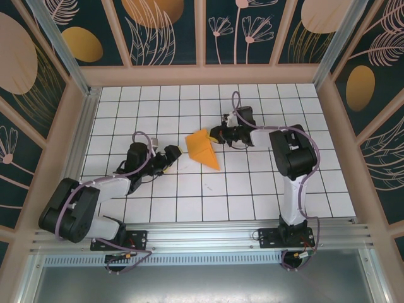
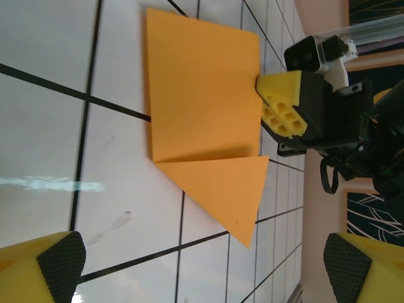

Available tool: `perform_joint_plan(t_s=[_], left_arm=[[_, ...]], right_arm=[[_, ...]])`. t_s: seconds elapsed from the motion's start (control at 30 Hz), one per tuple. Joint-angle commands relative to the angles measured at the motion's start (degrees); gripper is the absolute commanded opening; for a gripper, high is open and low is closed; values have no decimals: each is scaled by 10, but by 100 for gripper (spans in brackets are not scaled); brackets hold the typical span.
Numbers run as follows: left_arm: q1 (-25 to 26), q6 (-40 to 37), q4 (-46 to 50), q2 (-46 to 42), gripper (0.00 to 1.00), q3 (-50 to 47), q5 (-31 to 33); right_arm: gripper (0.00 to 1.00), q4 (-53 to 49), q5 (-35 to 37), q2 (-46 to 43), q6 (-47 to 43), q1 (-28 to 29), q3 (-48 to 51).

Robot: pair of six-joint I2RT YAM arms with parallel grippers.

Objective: Fold a paper plane with a square sheet of paper (pick it up from the middle)
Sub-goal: Pick up the paper from the center of the table, then place the paper at the center of the table.

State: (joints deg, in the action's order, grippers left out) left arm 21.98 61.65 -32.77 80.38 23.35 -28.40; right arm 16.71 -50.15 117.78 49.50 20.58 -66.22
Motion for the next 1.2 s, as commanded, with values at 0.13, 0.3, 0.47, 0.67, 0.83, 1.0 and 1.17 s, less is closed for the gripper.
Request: perform_joint_plan(t_s=[0.13, 0.3, 0.47, 0.67, 0.83, 1.0, 1.17], left_arm=[[57, 70, -206, 68, 98, -2, 11], [81, 80, -230, 86, 98, 14, 34], [83, 60, -262, 80, 99, 19, 48], [84, 62, -317, 78, 99, 25, 55], [84, 59, -352, 66, 97, 29, 63], [84, 47, -378, 49, 89, 30, 64], [85, 47, -421, 43, 72, 24, 57]], right_arm=[[6, 166, -24, -63, 199, -4, 41], [6, 214, -26, -81, 273, -3, 62], [6, 235, -37, -108, 313, -1, 61], [7, 228, -42, -151, 341, 3, 56], [7, 261, -43, -169, 388, 8, 56], [7, 307, -47, -174, 439, 19, 52], [7, 312, -44, -183, 456, 20, 43]])
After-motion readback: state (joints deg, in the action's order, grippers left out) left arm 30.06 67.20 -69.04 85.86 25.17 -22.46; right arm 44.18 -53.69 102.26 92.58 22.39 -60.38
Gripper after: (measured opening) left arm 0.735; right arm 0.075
